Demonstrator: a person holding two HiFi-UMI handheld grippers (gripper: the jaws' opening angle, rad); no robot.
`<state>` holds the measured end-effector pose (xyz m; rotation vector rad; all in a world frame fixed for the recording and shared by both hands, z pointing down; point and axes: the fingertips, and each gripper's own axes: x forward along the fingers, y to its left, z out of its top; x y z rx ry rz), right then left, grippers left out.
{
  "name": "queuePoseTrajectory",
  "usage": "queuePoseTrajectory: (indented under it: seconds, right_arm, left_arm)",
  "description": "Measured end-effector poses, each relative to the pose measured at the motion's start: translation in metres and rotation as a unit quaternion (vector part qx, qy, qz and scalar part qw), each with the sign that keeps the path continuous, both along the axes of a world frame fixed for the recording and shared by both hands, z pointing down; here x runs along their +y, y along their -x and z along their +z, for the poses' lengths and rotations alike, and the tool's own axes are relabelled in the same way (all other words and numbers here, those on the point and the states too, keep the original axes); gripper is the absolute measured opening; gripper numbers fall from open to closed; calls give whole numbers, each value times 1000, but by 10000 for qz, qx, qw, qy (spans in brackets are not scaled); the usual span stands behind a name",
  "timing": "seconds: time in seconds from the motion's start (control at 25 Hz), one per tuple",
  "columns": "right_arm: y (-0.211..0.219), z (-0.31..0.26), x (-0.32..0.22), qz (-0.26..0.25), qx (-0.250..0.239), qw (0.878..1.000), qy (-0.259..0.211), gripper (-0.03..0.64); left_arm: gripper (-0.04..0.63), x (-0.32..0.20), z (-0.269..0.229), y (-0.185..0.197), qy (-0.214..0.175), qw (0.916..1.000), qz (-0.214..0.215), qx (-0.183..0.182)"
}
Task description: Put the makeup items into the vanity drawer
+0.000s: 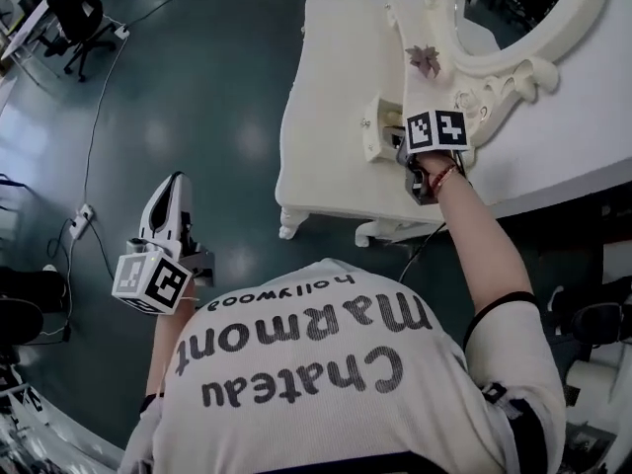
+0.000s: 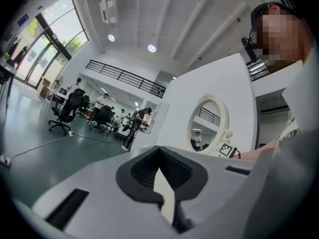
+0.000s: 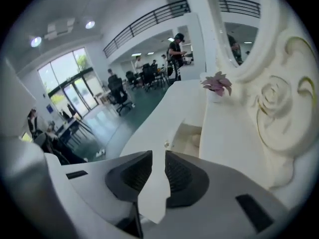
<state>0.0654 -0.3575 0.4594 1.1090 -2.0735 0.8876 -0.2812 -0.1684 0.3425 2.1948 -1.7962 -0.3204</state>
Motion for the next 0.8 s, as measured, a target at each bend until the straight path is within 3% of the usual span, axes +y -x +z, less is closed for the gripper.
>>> queuePoseTrajectory:
  seconds: [0.24, 0.4, 0.6, 0.8]
  right_arm:
    - [20, 2, 74, 923, -1191, 9884, -208, 77]
    - [42, 6, 120, 1030, -1565, 9819, -278, 58]
    - [61, -17, 156, 808, -1771, 9746, -1111, 49]
    - [50, -64, 164, 952, -2354, 9432, -2142, 41]
  left_arm:
    - [8, -4, 11, -36, 171, 9959, 890, -48]
    - [8, -2, 21, -58, 296, 9910, 1308, 46]
    - [8, 5, 35, -88, 414, 9844, 1709, 68]
    - [8, 12, 44, -108, 498, 9802, 1911, 147]
